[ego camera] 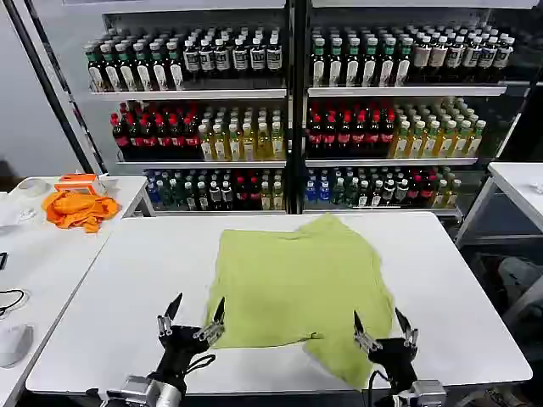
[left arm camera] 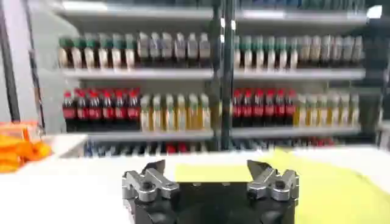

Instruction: Fold and organize the clothes.

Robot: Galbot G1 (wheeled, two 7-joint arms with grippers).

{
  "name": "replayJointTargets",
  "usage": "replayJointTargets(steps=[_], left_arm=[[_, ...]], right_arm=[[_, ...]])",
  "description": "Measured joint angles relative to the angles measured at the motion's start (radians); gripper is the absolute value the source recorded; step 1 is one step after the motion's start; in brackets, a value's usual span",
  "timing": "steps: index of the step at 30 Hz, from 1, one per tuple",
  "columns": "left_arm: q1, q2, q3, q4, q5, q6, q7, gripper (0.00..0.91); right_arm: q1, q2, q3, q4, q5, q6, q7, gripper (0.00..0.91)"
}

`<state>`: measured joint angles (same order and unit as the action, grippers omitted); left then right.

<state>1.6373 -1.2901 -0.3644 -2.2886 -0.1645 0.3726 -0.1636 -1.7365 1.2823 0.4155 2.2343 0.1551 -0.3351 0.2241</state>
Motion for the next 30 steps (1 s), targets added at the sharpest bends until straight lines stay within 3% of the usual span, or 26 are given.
replayJointTargets(steps=[8,17,18,19,20,22,30], left_arm=[[-0.034,0.038,0.021,0.059,0.001,0.106,-0.004,0.907],[-0.082,0.057,0.046,0.148,-0.004,0.158,-0.012,0.907],[-0.088,0.057,0.049,0.156,-0.005,0.162,-0.013,0.504],[-0.092,0.057,0.052,0.164,-0.006,0.165,-0.013,0.222],[-0.096,0.058,0.053,0.172,-0.008,0.167,-0.013,0.05],[-0.1,0.06,0.058,0.184,-0.011,0.169,-0.012,0.02],[-0.113,0.075,0.063,0.208,-0.038,0.171,-0.002,0.02]], right_arm=[[-0.022,-0.003,-0.032,-0.016,-0.026,-0.033,0.006,0.907],[-0.042,0.011,-0.062,-0.032,-0.05,-0.055,0.017,0.907],[-0.041,0.012,-0.062,-0.035,-0.05,-0.056,0.018,0.806],[-0.041,0.013,-0.062,-0.038,-0.048,-0.056,0.018,0.605],[-0.041,0.013,-0.063,-0.04,-0.044,-0.057,0.019,0.222],[-0.041,0.016,-0.063,-0.044,-0.033,-0.059,0.021,0.0],[-0.047,0.023,-0.072,-0.044,0.016,-0.063,0.02,0.0]])
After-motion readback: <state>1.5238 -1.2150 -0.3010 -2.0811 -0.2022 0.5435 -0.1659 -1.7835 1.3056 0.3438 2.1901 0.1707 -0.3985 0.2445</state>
